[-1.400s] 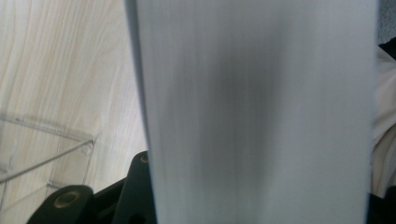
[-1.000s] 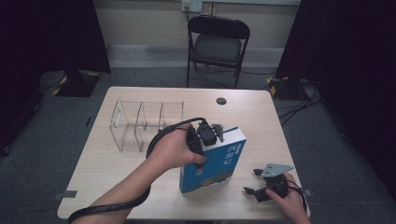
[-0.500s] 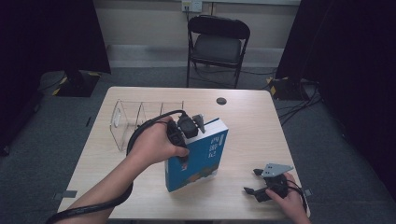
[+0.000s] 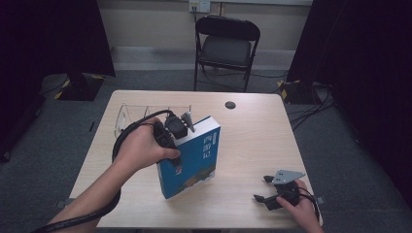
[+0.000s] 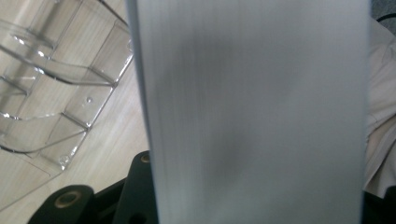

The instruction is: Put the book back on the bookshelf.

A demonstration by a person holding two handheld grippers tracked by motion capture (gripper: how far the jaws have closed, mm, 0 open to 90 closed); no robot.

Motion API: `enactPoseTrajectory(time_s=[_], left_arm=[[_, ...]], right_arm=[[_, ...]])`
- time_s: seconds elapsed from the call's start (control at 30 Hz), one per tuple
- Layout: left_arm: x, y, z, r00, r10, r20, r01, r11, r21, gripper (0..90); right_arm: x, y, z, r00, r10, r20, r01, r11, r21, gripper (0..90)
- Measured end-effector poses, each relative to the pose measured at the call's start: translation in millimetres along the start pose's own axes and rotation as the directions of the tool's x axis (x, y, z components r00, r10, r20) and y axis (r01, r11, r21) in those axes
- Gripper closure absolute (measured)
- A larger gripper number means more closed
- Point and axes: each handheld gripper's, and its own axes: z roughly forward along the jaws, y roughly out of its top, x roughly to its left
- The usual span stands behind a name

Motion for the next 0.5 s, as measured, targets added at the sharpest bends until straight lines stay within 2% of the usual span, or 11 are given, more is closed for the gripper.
enactPoseTrajectory(time_s=[0.5], left_arm=[[16.0,-23.7,-5.5,0.998,-0.062,-0.012,0.062,0.9981,0.002,62.1]], right_arm=[[0.0,0.0,0.0,1.0,0.0,0.0,0.0,1.0,0.0,15.0]])
